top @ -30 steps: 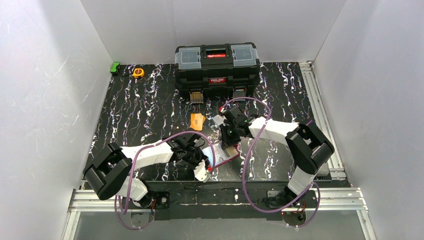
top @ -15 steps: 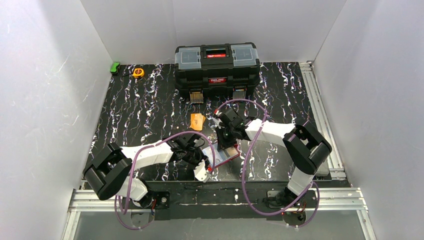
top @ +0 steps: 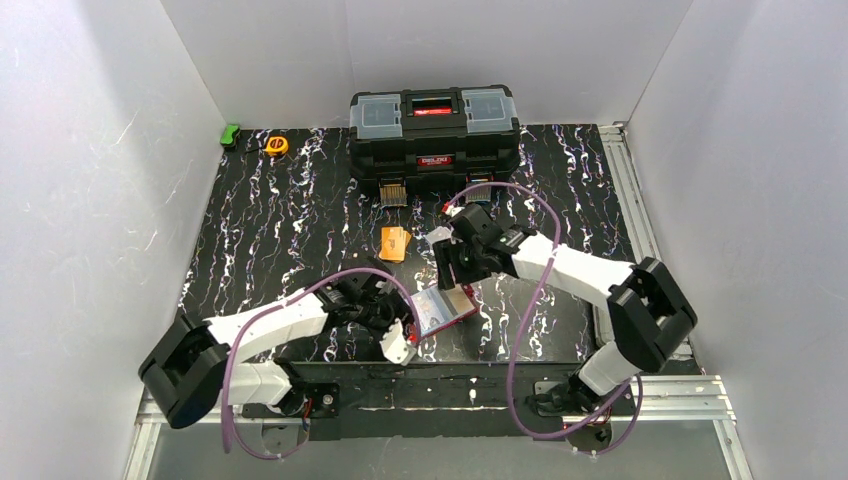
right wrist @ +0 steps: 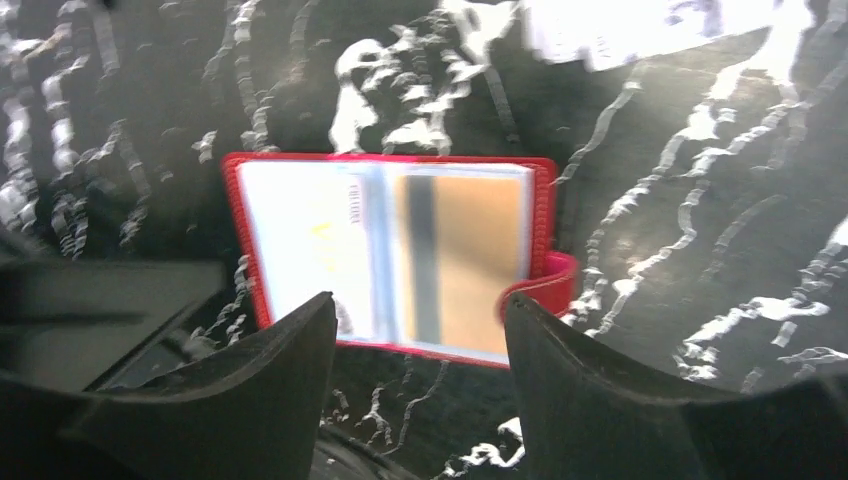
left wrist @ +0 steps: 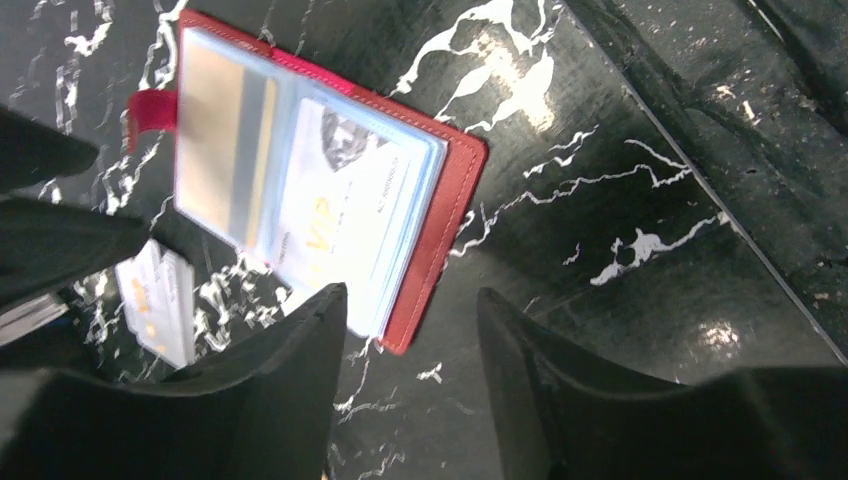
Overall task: Put the credit cards into the card holder
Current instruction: Close the card holder at the center of the board.
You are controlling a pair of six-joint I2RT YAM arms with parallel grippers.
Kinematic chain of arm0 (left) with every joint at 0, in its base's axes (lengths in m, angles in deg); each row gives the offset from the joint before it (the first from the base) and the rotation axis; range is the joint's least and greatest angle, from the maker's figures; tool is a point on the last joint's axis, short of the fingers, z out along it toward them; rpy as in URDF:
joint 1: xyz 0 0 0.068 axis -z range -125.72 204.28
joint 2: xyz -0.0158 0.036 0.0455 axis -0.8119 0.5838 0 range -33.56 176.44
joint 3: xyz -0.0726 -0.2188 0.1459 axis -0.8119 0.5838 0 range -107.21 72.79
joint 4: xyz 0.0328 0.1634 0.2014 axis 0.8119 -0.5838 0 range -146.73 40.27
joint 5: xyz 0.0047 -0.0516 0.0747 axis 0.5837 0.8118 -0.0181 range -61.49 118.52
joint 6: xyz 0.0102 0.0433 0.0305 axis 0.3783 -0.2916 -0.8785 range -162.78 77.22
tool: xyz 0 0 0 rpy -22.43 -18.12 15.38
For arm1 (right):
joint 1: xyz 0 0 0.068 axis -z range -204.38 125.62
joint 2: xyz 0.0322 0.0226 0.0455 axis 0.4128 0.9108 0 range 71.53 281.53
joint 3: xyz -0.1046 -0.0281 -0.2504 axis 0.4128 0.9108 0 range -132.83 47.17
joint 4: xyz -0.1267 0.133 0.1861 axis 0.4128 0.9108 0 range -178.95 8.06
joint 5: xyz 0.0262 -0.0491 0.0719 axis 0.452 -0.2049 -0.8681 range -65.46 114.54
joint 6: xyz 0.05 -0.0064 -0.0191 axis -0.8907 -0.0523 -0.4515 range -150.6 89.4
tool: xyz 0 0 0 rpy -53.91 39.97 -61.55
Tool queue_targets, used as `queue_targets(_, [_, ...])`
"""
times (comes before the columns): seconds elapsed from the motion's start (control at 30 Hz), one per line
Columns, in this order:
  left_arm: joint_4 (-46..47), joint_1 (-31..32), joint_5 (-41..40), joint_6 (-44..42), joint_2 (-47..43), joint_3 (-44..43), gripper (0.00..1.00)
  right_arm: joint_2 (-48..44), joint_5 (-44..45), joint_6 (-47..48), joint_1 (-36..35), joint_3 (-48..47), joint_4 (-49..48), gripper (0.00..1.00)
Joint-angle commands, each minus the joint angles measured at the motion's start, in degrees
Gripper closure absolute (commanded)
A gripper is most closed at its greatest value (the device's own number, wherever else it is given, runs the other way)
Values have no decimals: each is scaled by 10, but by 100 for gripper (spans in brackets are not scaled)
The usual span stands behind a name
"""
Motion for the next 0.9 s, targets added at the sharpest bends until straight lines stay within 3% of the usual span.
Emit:
queue_targets(0.0, [-38, 2, -16, 42, -64, 2, 47, 59, 111, 22, 10, -59, 104, 30])
queue_targets(0.23, [8, 1, -62, 67, -82, 44, 41, 89, 133, 44, 11, -75, 105, 35])
queue_targets(0.37, [48, 1, -62, 45, -73, 70, 44, 95, 132, 44, 11, -74, 108, 40])
queue_targets(0.63, [151, 1, -64, 38, -1, 75, 49, 90, 107, 45, 19, -49, 80, 68])
queue_targets(0.87, [201, 1, -51, 22, 55, 68, 51, 127, 72, 60, 21, -59, 70, 81])
